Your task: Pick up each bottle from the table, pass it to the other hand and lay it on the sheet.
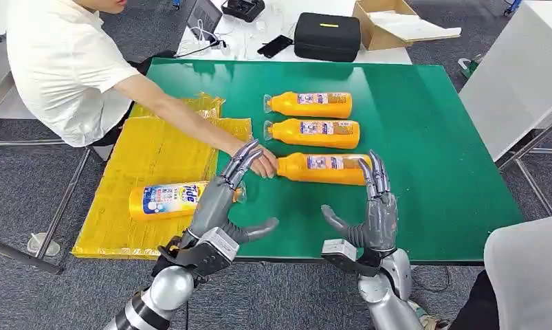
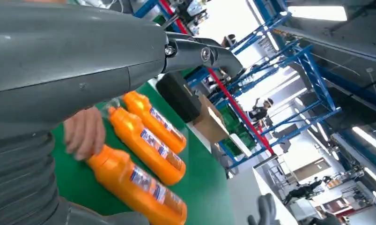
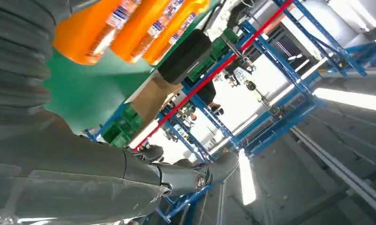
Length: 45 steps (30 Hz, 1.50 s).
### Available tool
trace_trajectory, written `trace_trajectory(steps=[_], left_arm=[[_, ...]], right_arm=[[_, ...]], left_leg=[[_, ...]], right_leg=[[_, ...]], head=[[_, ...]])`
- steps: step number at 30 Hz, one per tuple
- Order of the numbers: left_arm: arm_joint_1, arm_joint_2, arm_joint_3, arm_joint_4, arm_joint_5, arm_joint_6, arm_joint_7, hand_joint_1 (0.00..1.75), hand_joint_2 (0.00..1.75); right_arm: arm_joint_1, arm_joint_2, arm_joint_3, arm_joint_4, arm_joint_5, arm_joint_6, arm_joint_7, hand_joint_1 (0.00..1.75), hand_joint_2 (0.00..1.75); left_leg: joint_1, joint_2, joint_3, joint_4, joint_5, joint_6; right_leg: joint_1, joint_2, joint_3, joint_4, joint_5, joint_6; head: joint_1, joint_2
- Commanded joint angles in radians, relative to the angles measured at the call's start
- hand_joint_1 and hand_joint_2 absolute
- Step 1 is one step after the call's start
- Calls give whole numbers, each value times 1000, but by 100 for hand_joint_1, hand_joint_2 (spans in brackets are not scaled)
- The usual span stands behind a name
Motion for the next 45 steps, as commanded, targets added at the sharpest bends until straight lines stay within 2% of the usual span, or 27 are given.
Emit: trace_trajectory(steps=[1, 3, 4, 5, 12, 14, 15, 28, 33, 39, 40, 45], left_arm=[[78, -68, 9, 28, 197, -28, 87, 0, 175], [73, -83, -10, 76, 246, 27, 90, 0, 175], [63, -84, -21, 98, 189, 127, 58, 0, 175], [37, -84, -45, 138, 216, 163, 53, 0, 175], [35, -83, -44, 151, 211, 183, 71, 0, 175], [38, -82, -39, 149, 209, 186, 74, 0, 175], [40, -82, -39, 148, 209, 186, 74, 0, 175], [34, -87, -43, 155, 199, 189, 80, 0, 175], [27, -91, -41, 159, 211, 167, 88, 0, 175], [17, -104, -28, 207, 237, 134, 120, 0, 175], [15, -107, -26, 213, 242, 129, 121, 0, 175], [14, -108, -24, 214, 245, 127, 121, 0, 175]], right_arm=[[-78, -49, -160, 210, 305, -7, 128, 0, 175], [-129, -72, -171, 298, 319, -7, 126, 0, 175], [-152, -79, -152, 342, 292, -7, 121, 0, 175], [-212, -97, -30, 462, 228, 40, 214, 0, 175], [-256, -105, -13, 581, 178, 113, 284, 0, 175], [-254, -109, -7, 587, 168, 142, 297, 0, 175], [-254, -114, -3, 589, 172, 146, 302, 0, 175], [-280, -117, 10, 633, 164, 188, 325, 0, 175], [-293, -123, 24, 662, 203, 130, 356, 0, 175], [-278, -131, 56, 663, 264, 122, 411, 0, 175], [-279, -132, 56, 669, 275, 111, 421, 0, 175], [-280, -133, 57, 673, 281, 103, 425, 0, 175]], left_leg=[[0, 1, 4, -1, -1, 1], [0, 1, 3, -1, -1, 1], [0, 2, 5, -1, -1, 1], [0, 2, 6, -1, -2, 1], [0, 2, 3, -1, -1, 1], [0, 4, 7, -1, -2, 1], [-1, 1, 3, -1, -1, 1], [-1, 3, 4, 0, -2, 1], [-1, 2, 3, 0, -1, 1], [0, 3, 5, 0, -2, 1], [-1, 0, 1, 0, -1, 0], [0, 2, 4, 0, -2, 1]], right_leg=[[0, 0, 4, -2, -1, -1], [0, 0, 4, -2, 0, -1], [1, 0, 5, -2, -1, -1], [1, 0, 6, -3, -1, -1], [0, 1, 2, -2, 0, 0], [1, 2, 7, -3, 0, -2], [0, 0, 3, -2, 0, 0], [0, 2, 4, -1, 0, -2], [0, 1, 3, -1, 0, -1], [1, 1, 5, -2, 0, -2], [0, 0, 2, -1, 0, -1], [0, 0, 5, -1, -1, -2]], head=[[0, 0], [0, 0], [0, 0], [0, 0], [0, 0], [0, 0], [0, 0], [0, 0], [0, 0], [0, 0], [0, 0], [0, 0]])
